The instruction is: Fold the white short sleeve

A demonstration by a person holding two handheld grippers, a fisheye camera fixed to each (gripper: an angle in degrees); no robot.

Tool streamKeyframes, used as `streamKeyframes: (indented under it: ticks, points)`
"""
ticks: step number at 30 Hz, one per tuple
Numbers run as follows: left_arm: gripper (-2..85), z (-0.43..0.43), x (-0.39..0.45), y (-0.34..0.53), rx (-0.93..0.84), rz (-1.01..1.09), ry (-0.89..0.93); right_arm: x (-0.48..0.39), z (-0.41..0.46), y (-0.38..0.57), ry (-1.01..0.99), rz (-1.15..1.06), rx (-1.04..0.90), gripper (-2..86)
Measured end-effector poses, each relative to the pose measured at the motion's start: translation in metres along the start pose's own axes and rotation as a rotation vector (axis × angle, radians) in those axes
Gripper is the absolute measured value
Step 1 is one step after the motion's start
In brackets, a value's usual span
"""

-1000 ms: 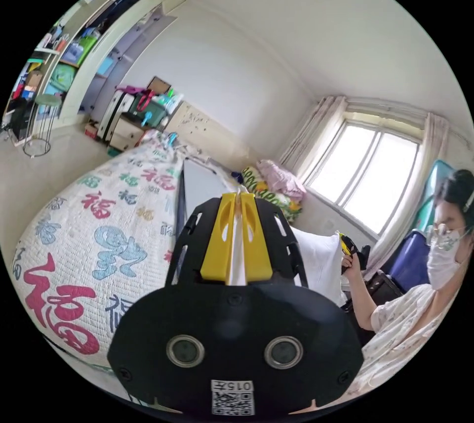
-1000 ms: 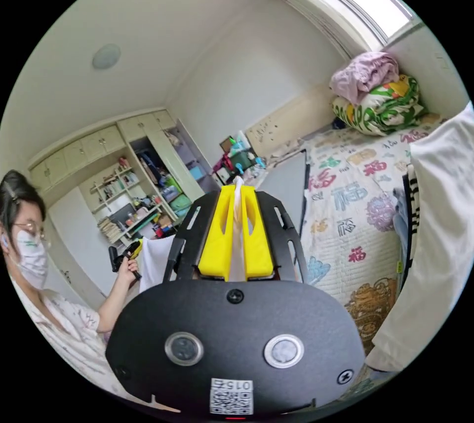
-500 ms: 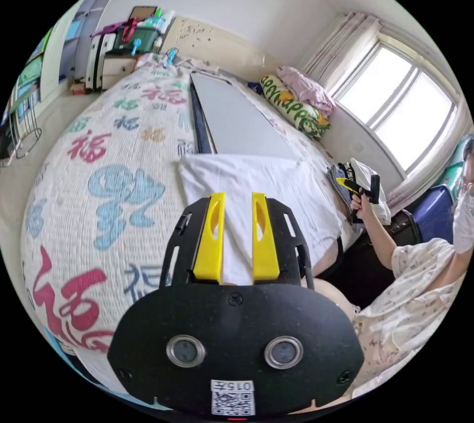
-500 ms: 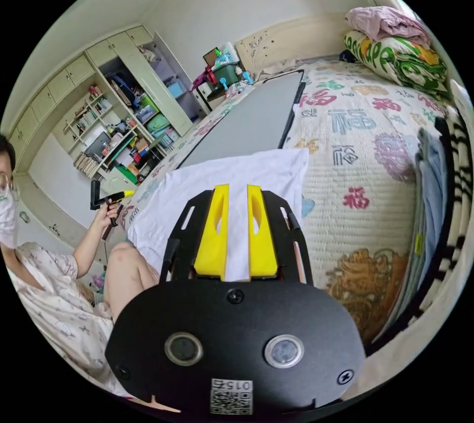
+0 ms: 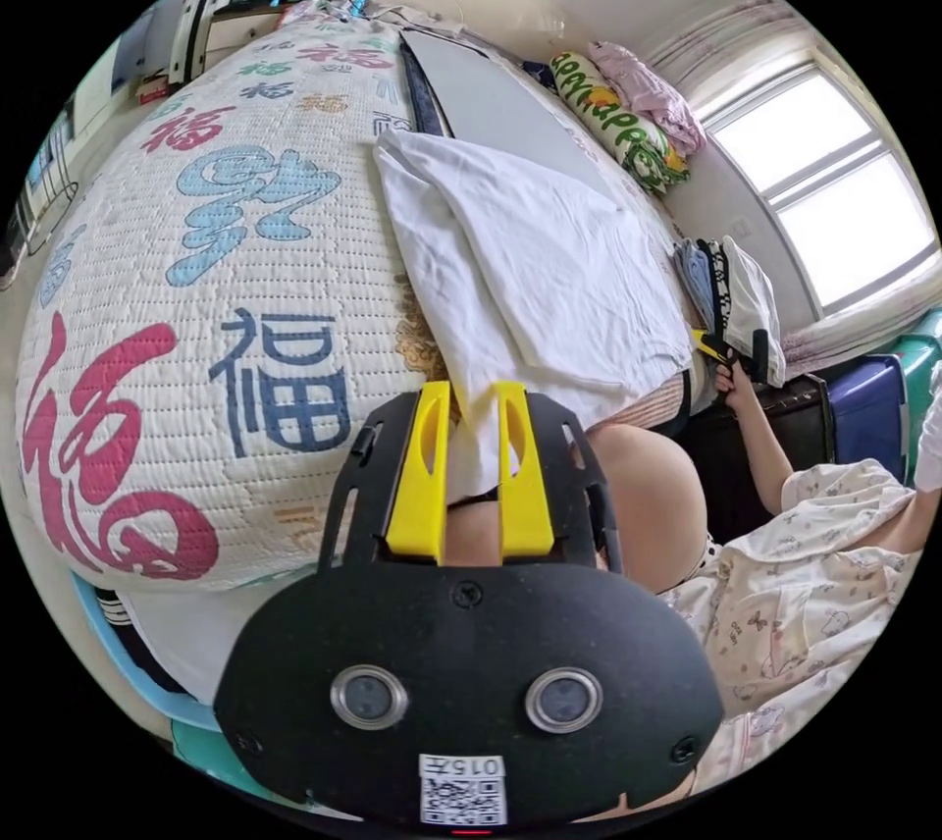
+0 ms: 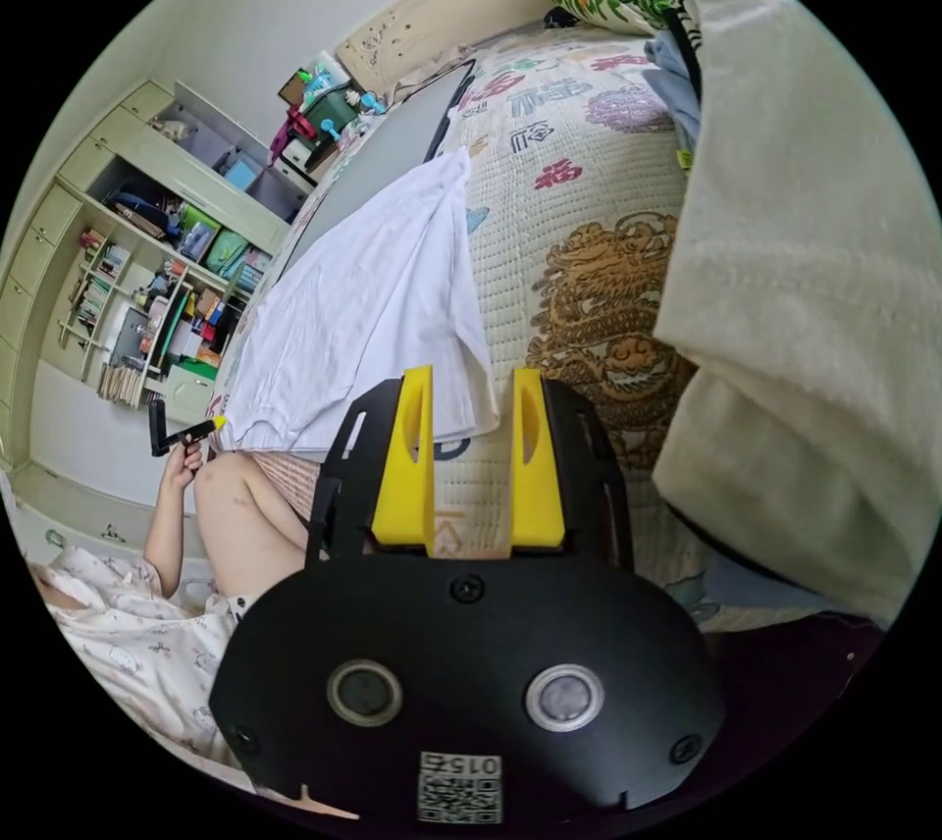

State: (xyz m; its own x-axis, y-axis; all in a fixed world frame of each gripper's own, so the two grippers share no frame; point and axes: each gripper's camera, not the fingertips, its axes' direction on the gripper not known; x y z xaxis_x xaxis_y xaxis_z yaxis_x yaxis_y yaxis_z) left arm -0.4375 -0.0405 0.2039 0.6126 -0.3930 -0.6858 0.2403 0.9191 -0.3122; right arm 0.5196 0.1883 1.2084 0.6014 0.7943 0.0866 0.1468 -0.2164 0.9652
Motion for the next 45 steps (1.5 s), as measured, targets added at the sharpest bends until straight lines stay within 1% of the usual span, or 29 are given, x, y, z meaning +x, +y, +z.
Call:
streamKeyframes:
  ticks: [1, 2, 5, 8, 11, 15, 17, 19, 21, 22, 24, 25, 27, 29, 31, 33, 35, 38, 42, 45]
  points:
    - [4.4, 0.001, 0.006, -0.005, -0.009, 0.015, 0.003, -0.003, -0.001, -0.003, -0.003, -0.011, -0.013, 10.7]
    - [2.8, 0.004, 0.012, -0.01, -0.027, 0.031, 0.024, -0.009, -0.003, -0.01, -0.002, -0.036, -0.043, 8.5]
    - [1.4, 0.001, 0.028, -0.018, -0.017, 0.038, -0.003, -0.013, -0.007, -0.021, 0.068, -0.035, -0.078, 2.1]
    - [0.6, -0.012, 0.042, -0.023, 0.007, 0.024, -0.019, -0.011, -0.025, -0.022, 0.032, -0.023, -0.067, 0.8]
    - [0.4, -0.038, 0.063, -0.025, 0.041, 0.031, -0.071, -0.016, -0.049, -0.007, 0.069, -0.057, -0.066, 0.6]
    - [0.7, -0.056, 0.09, -0.031, 0.067, 0.052, -0.116, -0.024, -0.058, 0.017, 0.132, -0.154, -0.129, 1.5]
    - [2.1, -0.059, 0.111, -0.038, 0.049, 0.052, -0.195, -0.023, -0.066, 0.02, 0.198, -0.174, -0.147, 3.2]
    - [3.5, -0.072, 0.131, -0.04, 0.068, 0.053, -0.275, -0.027, -0.084, 0.025, 0.225, -0.233, -0.115, 5.4]
    - [4.1, -0.087, 0.153, -0.043, 0.093, 0.074, -0.309, -0.042, -0.111, 0.031, 0.197, -0.361, -0.043, 5.5]
    - [4.3, -0.094, 0.173, -0.047, 0.106, 0.119, -0.304, -0.046, -0.116, 0.032, 0.177, -0.398, -0.03, 5.5]
    - [5.1, -0.093, 0.21, -0.058, 0.103, 0.239, -0.262, -0.065, -0.122, 0.032, 0.063, -0.568, -0.04, 6.1]
    - [6.2, -0.084, 0.237, -0.067, 0.075, 0.327, -0.218, -0.071, -0.12, 0.031, 0.037, -0.61, -0.058, 6.3]
    - [7.6, -0.061, 0.277, -0.084, 0.0, 0.449, -0.149, -0.091, -0.101, 0.03, -0.023, -0.772, -0.149, 7.4]
    - [8.1, -0.024, 0.323, -0.102, -0.083, 0.572, -0.137, -0.105, -0.081, 0.035, -0.018, -0.877, -0.235, 8.1]
    - [8.3, 0.003, 0.349, -0.113, -0.141, 0.644, -0.143, -0.114, -0.06, 0.044, 0.022, -0.968, -0.32, 8.4]
    - [8.5, 0.025, 0.37, -0.122, -0.201, 0.695, -0.14, -0.118, -0.037, 0.057, 0.117, -1.043, -0.409, 9.2]
    - [8.6, 0.044, 0.39, -0.132, -0.251, 0.739, -0.145, -0.114, -0.033, 0.064, 0.135, -1.068, -0.423, 9.5]
    - [8.7, 0.049, 0.409, -0.142, -0.259, 0.761, -0.18, -0.1, -0.042, 0.067, 0.138, -1.053, -0.394, 8.9]
    - [8.7, 0.035, 0.437, -0.149, -0.193, 0.823, -0.132, -0.087, -0.06, 0.075, 0.159, -1.083, -0.339, 8.5]
    - [8.6, 0.04, 0.454, -0.16, -0.162, 0.87, -0.173, -0.076, -0.053, 0.078, 0.179, -1.113, -0.362, 8.6]
